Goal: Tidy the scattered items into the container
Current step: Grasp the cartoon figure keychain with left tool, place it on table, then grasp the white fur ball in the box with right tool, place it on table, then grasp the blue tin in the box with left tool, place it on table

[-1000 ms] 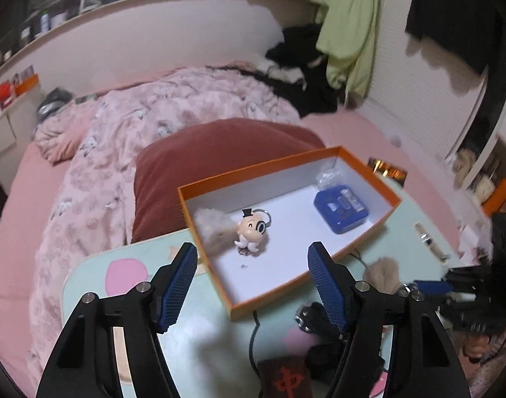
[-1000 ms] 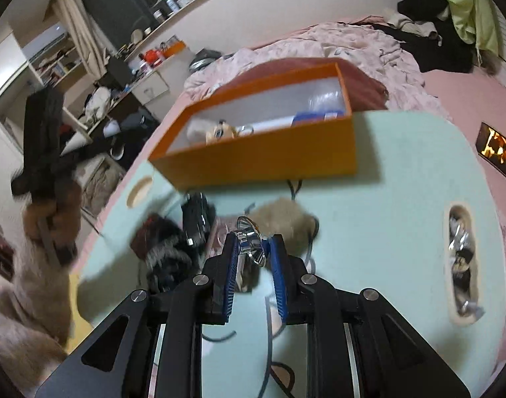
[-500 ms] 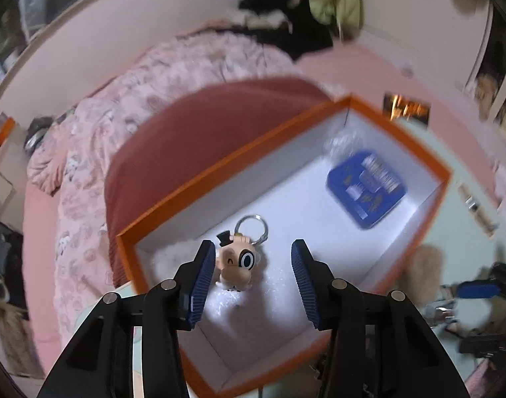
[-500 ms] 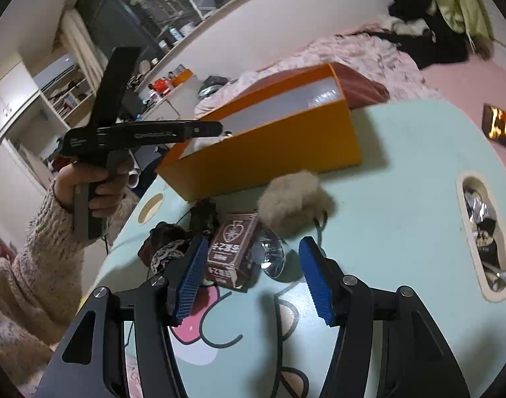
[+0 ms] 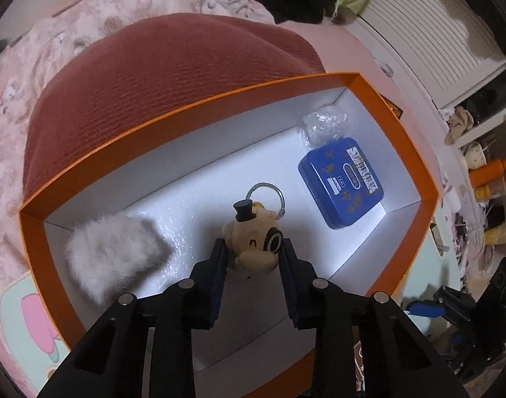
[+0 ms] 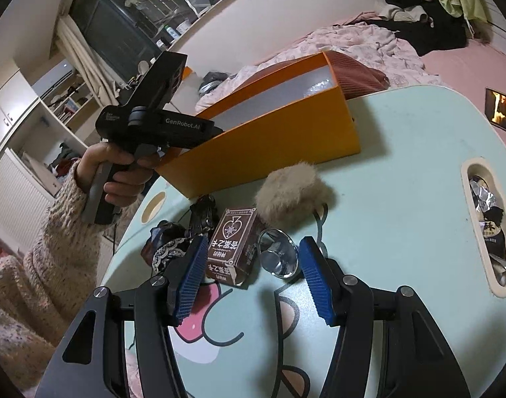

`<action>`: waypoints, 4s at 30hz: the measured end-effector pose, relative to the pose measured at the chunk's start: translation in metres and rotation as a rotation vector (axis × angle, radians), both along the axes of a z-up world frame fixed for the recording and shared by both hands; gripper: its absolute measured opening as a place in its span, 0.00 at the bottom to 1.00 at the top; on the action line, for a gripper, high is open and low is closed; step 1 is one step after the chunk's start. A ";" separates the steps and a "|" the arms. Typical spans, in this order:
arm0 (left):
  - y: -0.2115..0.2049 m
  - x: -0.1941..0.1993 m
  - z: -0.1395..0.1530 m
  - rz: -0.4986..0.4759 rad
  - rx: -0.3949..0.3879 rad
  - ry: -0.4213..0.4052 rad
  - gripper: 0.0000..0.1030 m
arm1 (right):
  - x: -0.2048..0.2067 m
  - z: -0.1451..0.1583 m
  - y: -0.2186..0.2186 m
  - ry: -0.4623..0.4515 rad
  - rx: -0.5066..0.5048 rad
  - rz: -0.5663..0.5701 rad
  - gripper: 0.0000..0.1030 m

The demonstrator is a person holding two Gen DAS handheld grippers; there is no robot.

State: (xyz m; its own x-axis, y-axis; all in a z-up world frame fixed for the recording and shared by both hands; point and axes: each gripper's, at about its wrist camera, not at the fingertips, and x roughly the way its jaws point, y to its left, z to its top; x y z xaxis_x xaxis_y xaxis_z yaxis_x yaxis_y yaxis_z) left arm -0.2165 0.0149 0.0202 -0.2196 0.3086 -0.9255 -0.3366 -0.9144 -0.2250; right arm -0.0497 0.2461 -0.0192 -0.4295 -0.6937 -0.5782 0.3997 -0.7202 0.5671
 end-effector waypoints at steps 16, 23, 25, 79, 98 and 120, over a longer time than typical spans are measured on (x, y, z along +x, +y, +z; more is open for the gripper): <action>-0.090 0.107 0.095 0.211 0.214 0.358 0.28 | 0.000 -0.003 -0.003 -0.023 0.014 -0.009 0.56; -0.119 0.152 0.025 0.346 0.222 0.264 0.28 | 0.002 0.000 -0.009 -0.010 0.043 -0.008 0.56; -0.116 0.160 0.010 0.361 0.214 0.247 0.28 | 0.003 0.002 -0.012 0.005 0.065 -0.010 0.56; -0.053 0.205 -0.009 0.273 0.105 0.364 0.99 | -0.160 0.036 -0.154 -0.073 0.301 0.170 0.10; -0.076 0.206 0.005 0.341 0.240 0.396 0.99 | -0.041 0.034 -0.050 -0.039 0.186 0.162 0.11; 0.044 0.023 0.076 0.105 0.109 0.167 0.91 | -0.002 -0.011 -0.005 0.029 0.211 0.020 0.59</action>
State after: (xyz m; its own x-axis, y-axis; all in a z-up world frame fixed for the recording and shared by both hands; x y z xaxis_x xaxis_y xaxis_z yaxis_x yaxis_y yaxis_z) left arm -0.1939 0.0586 0.0966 -0.4032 0.3719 -0.8361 -0.2819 -0.9197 -0.2731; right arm -0.0520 0.2414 -0.0299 -0.4352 -0.5669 -0.6994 0.4289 -0.8136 0.3926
